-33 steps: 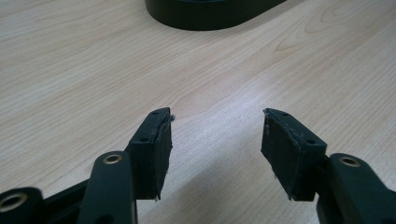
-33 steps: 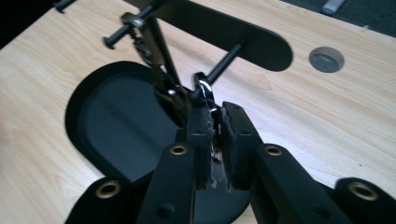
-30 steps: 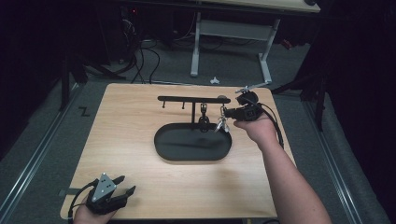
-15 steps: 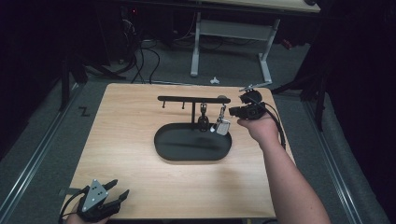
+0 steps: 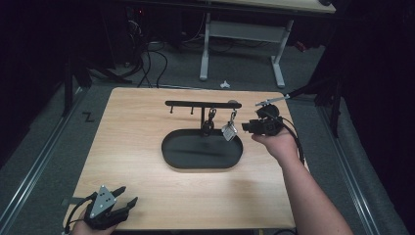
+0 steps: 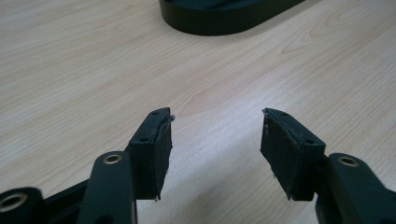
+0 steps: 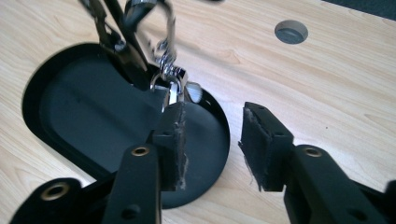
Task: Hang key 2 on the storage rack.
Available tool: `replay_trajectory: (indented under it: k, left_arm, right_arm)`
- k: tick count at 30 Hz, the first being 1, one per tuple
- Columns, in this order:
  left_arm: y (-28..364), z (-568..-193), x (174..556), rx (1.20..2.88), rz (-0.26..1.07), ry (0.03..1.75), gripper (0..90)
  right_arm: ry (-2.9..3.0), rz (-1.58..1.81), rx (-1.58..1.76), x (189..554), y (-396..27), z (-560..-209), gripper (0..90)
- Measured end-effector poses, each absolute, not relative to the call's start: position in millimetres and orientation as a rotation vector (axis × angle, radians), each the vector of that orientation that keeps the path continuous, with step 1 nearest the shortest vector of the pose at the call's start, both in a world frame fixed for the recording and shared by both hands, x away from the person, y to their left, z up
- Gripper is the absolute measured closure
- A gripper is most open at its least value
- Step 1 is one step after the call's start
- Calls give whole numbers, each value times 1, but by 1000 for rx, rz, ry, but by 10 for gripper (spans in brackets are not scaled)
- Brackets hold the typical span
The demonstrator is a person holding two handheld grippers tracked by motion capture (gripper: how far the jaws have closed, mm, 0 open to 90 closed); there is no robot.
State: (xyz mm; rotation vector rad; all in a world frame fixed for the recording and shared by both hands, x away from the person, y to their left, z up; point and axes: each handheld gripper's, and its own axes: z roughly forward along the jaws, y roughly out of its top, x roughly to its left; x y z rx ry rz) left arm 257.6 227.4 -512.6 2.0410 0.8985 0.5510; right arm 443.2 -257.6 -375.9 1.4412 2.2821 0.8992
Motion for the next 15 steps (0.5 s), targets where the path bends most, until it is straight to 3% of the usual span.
replay_trajectory:
  k: [15]
  left_arm:
    - [215, -512, 262, 2029, 567, 879, 426]
  right_arm:
    - [2169, 966, 1387, 374, -268, -438, 433]
